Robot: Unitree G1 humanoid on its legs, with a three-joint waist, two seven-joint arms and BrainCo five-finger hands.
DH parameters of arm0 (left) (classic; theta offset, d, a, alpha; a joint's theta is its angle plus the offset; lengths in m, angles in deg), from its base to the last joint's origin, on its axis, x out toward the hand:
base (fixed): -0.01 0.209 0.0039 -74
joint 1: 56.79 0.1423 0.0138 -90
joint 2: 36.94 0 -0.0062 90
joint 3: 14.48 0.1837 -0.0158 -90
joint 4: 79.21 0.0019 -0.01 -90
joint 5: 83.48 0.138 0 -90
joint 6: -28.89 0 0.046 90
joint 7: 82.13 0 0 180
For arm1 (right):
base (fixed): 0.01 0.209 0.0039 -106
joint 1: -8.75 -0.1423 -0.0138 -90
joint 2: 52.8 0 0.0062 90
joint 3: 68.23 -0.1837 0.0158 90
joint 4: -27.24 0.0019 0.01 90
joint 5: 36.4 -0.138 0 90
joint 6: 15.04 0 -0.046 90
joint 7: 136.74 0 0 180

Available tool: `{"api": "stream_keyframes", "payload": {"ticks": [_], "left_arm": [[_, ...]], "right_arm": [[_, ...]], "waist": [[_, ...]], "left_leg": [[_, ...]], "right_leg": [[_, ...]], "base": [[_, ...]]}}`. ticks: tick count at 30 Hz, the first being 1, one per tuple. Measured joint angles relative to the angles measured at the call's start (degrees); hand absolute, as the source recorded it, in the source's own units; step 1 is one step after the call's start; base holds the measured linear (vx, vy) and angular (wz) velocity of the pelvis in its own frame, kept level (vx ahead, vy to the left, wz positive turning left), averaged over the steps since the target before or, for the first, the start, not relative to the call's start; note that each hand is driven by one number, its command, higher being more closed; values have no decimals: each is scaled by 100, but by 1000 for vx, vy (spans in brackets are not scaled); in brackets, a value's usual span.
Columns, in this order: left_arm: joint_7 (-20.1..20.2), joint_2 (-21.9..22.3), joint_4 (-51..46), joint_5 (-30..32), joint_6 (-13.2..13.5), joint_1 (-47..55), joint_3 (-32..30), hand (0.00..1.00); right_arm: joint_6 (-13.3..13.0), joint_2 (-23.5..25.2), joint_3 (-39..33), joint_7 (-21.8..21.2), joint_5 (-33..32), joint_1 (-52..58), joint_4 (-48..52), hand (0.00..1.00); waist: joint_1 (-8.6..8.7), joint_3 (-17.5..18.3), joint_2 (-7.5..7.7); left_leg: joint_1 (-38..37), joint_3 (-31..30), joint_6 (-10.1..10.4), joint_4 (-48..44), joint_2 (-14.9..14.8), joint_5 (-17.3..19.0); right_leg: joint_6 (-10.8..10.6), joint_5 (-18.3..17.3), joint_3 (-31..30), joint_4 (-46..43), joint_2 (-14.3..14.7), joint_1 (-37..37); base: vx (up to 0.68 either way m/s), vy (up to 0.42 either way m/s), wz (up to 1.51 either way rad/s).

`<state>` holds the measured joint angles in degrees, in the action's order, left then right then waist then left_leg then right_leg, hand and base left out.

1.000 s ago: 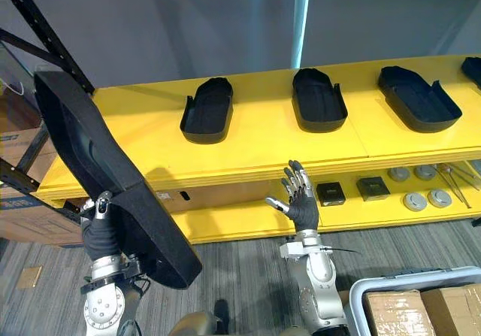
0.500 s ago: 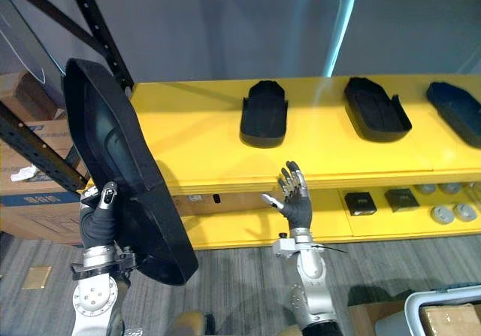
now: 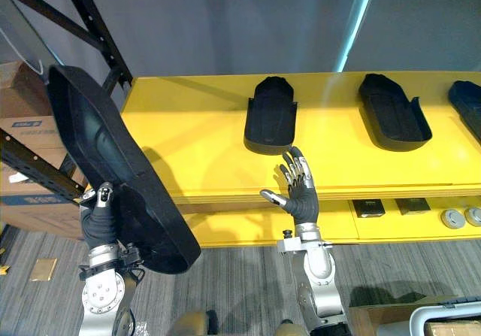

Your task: Walk over and take plastic housings, then place them on the shelf

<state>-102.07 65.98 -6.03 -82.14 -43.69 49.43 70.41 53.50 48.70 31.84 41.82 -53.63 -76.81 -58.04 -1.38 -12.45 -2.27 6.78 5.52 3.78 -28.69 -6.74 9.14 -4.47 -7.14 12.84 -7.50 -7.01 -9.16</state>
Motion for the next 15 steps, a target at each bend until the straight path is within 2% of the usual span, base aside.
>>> {"api": "stream_keyframes", "payload": {"ticks": [2, 3, 6, 9, 12, 15], "left_arm": [[-50, 59, -34, 315, -3, -54, -146, 100], [-124, 77, -44, 444, -21, -56, -182, 100], [-433, 22, -56, 1016, -313, -172, -393, 100], [-654, -431, -115, 1391, -701, -581, -833, 100], [-670, -986, -21, 1509, -1045, -1084, -1177, 100], [-674, -1660, 828, 1576, -1350, -1646, -1269, 100]], "right_arm": [[-1, -23, -119, -28, -5, -2, 158, 0], [-1, -23, -184, -113, -9, -5, 194, 0], [18, -43, -252, -238, -37, 52, 204, 0], [57, -35, -234, -375, -331, 243, 481, 0], [200, -43, -73, -418, -355, 452, 653, 0], [431, -108, 200, -571, -396, 455, 648, 0]], "waist": [[2, 2, -53], [13, -16, -82], [102, -29, -100], [229, -15, -141], [244, -15, -118], [283, -18, -132]], "left_leg": [[-318, -20, -57, 911, 76, -112], [-447, -22, 31, 1301, 84, -199], [-899, 16, 117, 2166, 135, -494], [-1036, 140, 114, 2528, 114, -530], [-930, 258, 115, 2637, 132, -528], [-867, 313, 97, 2618, 163, -541]], "right_leg": [[30, -25, 0, -59, 9, 196], [46, -36, -12, -139, 21, 320], [73, -53, -193, -301, 31, 458], [55, -53, -398, -298, 84, 618], [-17, -12, -565, -284, 109, 872], [-75, 23, -672, -311, 59, 1019]], "base": [[-18, -28, 20], [-41, -41, 5], [-51, -24, -28], [-67, -1, -38], [-91, 30, -28], [-66, 32, -12]]}}
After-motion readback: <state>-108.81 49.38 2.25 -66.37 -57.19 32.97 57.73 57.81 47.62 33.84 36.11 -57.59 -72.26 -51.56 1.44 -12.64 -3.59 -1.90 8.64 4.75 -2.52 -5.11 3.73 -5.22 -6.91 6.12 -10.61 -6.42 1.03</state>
